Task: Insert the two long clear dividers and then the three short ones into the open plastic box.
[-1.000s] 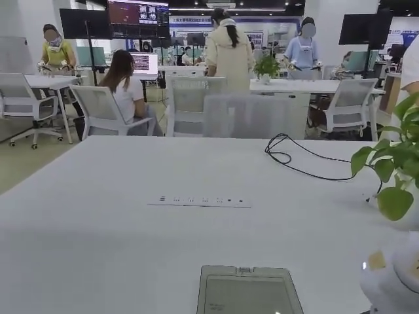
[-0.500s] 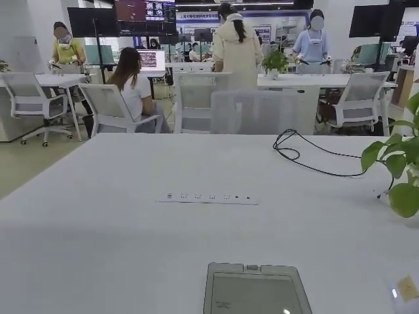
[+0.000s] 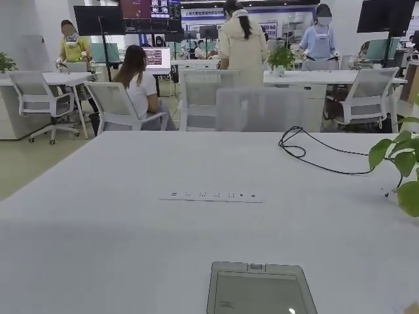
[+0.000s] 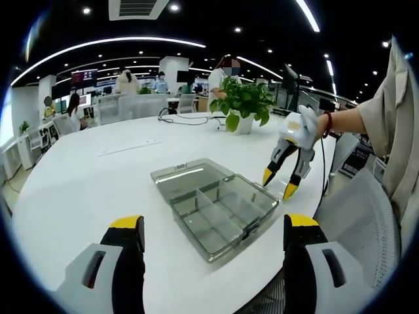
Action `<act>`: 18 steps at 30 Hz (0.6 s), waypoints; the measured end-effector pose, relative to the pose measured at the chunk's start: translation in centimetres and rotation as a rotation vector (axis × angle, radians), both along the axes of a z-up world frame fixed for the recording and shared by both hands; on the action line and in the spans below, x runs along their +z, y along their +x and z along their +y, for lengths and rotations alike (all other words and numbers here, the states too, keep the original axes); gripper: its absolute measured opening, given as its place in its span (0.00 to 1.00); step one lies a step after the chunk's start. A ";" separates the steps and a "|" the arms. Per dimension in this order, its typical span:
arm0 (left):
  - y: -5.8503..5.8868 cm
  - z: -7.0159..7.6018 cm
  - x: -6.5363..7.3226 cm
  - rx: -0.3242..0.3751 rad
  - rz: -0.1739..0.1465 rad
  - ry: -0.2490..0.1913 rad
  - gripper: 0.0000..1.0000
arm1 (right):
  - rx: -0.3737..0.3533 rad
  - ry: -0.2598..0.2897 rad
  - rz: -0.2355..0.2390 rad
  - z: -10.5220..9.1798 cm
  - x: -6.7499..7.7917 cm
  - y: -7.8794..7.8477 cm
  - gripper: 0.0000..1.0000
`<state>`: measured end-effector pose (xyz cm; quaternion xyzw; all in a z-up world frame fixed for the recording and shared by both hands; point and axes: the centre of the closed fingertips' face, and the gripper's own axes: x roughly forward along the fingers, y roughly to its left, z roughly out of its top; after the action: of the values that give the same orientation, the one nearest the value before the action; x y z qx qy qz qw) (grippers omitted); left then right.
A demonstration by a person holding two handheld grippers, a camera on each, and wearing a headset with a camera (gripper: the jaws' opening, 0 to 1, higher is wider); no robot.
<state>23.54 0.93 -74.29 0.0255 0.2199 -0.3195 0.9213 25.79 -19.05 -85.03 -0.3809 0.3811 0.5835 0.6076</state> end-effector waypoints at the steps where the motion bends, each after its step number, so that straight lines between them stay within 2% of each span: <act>1: 0.0 0.0 0.0 0.001 0.000 0.000 0.89 | 0.005 -0.005 0.002 -0.1 -0.2 0.0 0.39; 13: 0.0 0.2 0.0 0.010 0.002 0.005 0.88 | 0.040 -0.011 -0.002 -0.2 -0.3 -0.3 0.34; 18: 0.0 0.3 0.0 0.011 0.000 0.006 0.87 | 0.028 -0.017 -0.003 -0.2 -0.4 -0.3 0.33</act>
<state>23.52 1.19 -74.27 0.0274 0.2209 -0.3140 0.9230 25.50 -19.29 -85.42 -0.3921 0.3797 0.5883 0.5966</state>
